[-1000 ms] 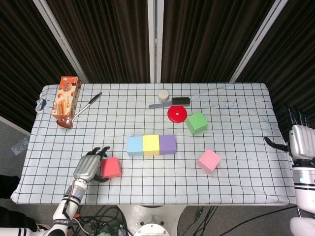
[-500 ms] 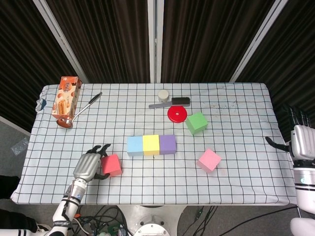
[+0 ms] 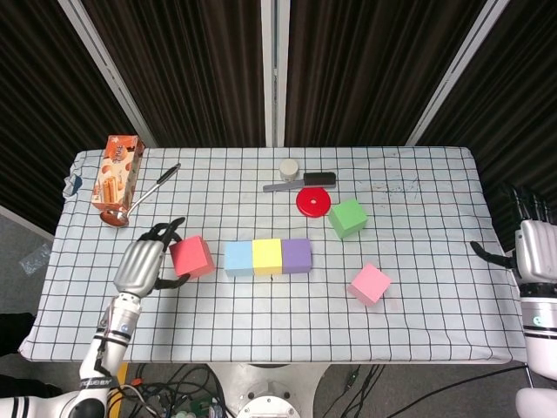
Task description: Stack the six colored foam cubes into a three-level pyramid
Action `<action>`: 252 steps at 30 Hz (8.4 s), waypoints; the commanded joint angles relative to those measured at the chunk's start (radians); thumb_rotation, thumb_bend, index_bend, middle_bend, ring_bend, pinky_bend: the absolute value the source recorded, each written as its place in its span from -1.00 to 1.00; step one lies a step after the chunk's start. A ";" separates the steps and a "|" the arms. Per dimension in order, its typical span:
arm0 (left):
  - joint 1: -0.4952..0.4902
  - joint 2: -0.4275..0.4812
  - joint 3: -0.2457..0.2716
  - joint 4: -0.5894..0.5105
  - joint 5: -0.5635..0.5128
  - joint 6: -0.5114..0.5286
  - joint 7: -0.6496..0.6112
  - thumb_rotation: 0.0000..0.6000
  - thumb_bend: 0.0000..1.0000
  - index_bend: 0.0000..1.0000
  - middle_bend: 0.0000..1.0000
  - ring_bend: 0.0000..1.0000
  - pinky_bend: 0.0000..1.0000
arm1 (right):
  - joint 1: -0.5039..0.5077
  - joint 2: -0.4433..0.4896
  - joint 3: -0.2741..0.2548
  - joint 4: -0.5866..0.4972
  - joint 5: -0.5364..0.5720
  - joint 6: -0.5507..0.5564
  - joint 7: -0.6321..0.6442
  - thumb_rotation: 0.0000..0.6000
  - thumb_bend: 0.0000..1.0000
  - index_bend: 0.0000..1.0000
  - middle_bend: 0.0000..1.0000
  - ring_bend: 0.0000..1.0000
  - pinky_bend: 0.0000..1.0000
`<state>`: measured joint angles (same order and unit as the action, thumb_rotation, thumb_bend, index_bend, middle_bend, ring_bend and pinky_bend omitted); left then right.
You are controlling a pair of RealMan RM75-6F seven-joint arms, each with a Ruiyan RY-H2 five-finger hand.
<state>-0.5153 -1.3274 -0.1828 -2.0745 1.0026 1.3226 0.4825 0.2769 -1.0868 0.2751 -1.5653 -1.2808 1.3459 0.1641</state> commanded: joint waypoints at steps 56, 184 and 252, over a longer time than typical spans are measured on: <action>-0.377 -0.121 -0.078 0.228 -0.272 -0.254 0.033 1.00 -0.57 -0.83 -0.01 -0.68 -0.47 | -0.009 -0.005 -0.010 0.058 0.004 -0.018 0.049 1.00 -0.82 -1.00 -0.70 -1.00 -1.00; 0.165 0.072 0.113 0.586 0.229 0.024 -0.561 1.00 -0.80 -0.83 -0.78 -0.94 -0.66 | 0.666 -0.381 -0.133 0.566 -0.151 -0.784 -0.186 1.00 -0.74 -1.00 -0.54 -1.00 -1.00; 0.270 0.092 0.067 0.681 0.347 -0.042 -0.877 1.00 -0.81 -0.83 -0.78 -0.94 -0.66 | 1.172 -0.329 -0.043 -0.359 1.234 -0.110 -1.210 1.00 -0.66 -1.00 0.15 -0.75 -1.00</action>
<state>-0.2457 -1.2358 -0.1166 -1.3947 1.3482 1.2819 -0.3923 1.4453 -1.4089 0.2261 -1.9253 -0.0539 1.2279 -1.0410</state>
